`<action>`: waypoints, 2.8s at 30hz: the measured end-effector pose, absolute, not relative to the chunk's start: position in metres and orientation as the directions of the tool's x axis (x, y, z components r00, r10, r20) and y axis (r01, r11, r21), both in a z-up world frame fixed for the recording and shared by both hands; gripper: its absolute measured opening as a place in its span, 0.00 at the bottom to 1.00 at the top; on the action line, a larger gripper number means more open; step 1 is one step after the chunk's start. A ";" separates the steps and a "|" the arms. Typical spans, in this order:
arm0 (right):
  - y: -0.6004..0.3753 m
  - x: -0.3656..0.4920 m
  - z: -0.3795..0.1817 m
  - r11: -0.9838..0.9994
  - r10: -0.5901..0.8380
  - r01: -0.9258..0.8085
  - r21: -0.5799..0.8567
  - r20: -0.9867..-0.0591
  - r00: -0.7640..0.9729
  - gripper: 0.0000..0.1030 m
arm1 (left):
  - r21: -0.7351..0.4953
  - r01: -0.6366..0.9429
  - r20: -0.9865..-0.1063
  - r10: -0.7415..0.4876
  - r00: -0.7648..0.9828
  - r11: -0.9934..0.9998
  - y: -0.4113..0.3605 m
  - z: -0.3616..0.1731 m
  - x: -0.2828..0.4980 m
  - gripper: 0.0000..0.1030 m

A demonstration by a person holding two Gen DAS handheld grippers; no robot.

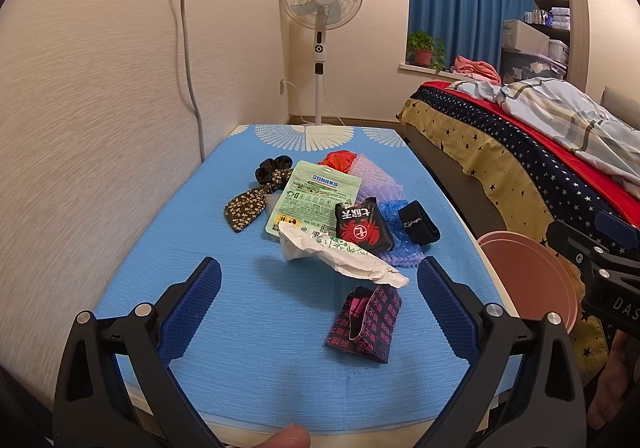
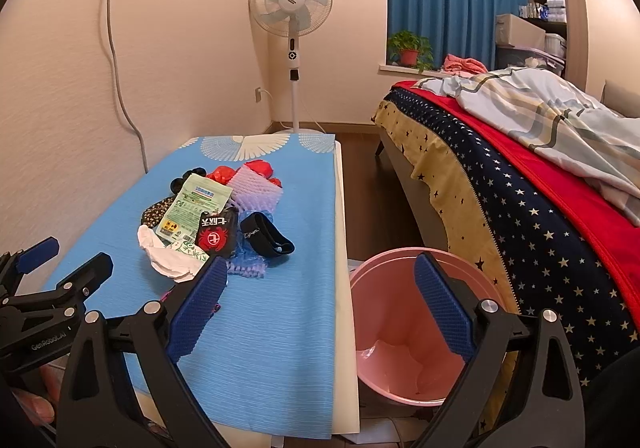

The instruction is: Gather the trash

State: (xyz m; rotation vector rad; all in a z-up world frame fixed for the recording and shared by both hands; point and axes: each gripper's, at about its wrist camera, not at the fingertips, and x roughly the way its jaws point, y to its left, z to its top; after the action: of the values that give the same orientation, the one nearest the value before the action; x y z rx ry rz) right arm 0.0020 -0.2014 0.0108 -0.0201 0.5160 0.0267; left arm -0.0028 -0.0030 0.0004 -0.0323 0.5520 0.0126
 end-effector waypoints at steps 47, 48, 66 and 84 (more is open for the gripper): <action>-0.212 0.046 0.068 0.970 0.243 -0.200 0.140 -0.478 0.844 0.47 | -0.073 0.003 -0.496 -0.039 0.868 0.997 0.011 0.045 0.032 0.86; -0.213 0.055 0.075 0.967 0.255 -0.212 0.143 -0.475 0.842 0.44 | -0.070 0.008 -0.493 -0.041 0.869 0.998 0.014 0.051 0.036 0.83; -0.203 0.188 0.050 0.912 0.410 -0.365 0.189 -0.493 0.767 0.20 | -0.068 0.153 -0.508 -0.167 0.845 0.986 0.061 0.066 0.166 0.31; -0.178 0.254 -0.054 0.875 0.477 -0.391 0.286 -0.656 0.586 0.38 | -0.137 0.025 -0.680 -0.113 0.725 0.990 0.115 -0.050 0.272 0.42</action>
State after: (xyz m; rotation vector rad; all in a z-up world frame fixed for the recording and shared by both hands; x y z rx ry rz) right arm 0.2536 -0.1781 -0.0544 0.1155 0.7983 0.5074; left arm 0.2719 0.1146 -0.0499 -0.1211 0.7567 -0.0762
